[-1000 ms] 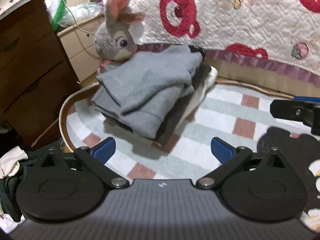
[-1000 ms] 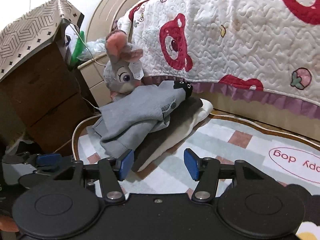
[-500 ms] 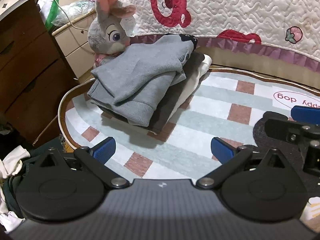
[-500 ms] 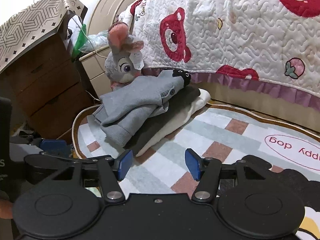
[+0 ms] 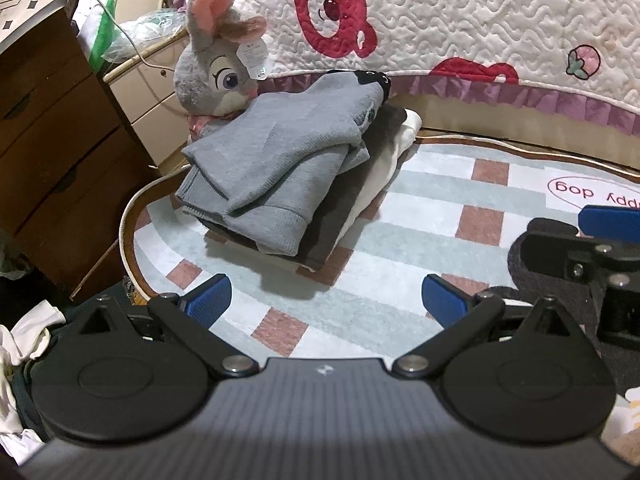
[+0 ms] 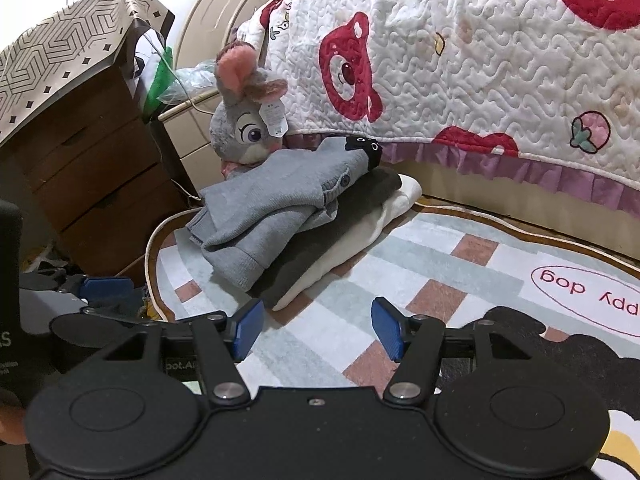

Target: Fold clothes

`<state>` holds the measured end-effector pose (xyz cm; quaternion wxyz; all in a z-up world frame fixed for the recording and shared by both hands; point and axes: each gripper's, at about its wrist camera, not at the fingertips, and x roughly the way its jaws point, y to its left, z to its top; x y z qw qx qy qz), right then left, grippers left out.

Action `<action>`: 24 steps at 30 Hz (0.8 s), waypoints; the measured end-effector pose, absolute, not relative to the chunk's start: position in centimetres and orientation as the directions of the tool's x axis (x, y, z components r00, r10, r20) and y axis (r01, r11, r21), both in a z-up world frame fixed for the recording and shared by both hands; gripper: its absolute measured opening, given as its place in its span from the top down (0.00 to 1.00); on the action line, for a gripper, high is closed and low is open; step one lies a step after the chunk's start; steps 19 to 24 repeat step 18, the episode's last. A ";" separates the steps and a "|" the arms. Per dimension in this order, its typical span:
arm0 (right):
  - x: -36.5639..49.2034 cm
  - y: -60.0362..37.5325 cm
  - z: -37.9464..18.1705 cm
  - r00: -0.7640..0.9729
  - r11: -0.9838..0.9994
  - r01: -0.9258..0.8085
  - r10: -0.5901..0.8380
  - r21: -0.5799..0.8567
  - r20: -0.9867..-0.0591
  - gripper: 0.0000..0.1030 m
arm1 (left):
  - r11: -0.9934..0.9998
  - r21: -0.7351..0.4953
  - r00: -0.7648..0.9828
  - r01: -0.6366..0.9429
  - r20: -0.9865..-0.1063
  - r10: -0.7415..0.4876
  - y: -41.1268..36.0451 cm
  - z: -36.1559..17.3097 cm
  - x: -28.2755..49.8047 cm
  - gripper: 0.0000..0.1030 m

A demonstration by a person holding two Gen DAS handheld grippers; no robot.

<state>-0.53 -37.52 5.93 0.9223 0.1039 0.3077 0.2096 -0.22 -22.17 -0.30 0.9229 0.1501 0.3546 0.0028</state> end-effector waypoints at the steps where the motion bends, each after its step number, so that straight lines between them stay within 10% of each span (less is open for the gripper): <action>1: -0.5 -37.5 5.9 0.723 0.891 -0.323 0.450 0.320 -0.525 0.37 | 0.953 0.284 0.750 0.103 -0.652 0.114 -22.2 -0.3 -0.3 0.00; 24: -0.6 -37.3 5.9 0.719 0.896 -0.311 0.440 0.317 -0.538 0.35 | 0.938 0.328 0.751 0.116 -0.647 0.133 -22.5 -0.2 -0.9 0.00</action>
